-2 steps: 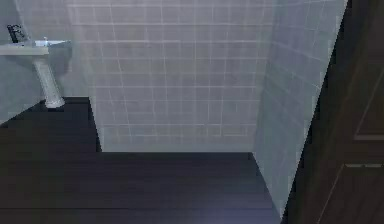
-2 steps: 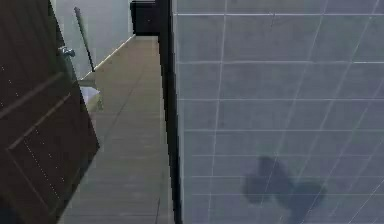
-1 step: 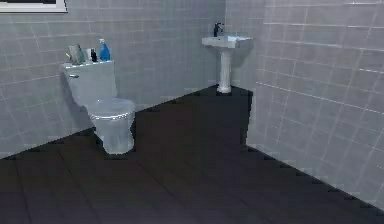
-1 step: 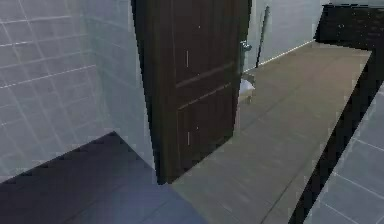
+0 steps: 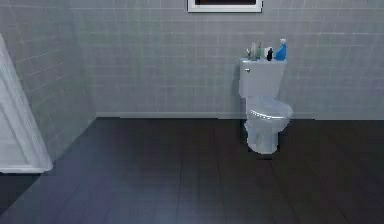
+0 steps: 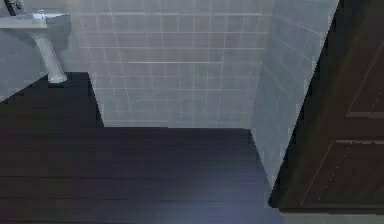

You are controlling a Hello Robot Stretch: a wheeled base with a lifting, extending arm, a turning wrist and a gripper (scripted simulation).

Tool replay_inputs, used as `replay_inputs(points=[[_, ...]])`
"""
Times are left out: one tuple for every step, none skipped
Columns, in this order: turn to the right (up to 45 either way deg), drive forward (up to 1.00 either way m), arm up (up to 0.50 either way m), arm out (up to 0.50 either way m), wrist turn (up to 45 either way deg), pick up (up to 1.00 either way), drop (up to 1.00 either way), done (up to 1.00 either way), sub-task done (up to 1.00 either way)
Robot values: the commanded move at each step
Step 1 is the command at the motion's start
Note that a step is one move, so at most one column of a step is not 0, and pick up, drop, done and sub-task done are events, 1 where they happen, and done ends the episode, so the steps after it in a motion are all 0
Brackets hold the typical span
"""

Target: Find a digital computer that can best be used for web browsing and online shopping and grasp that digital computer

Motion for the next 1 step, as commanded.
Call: replay_inputs(points=[[-45.0, 0.0, 0.0, 0.0, 0.0, 0.0, 0.0, 0.0, 0.0]])
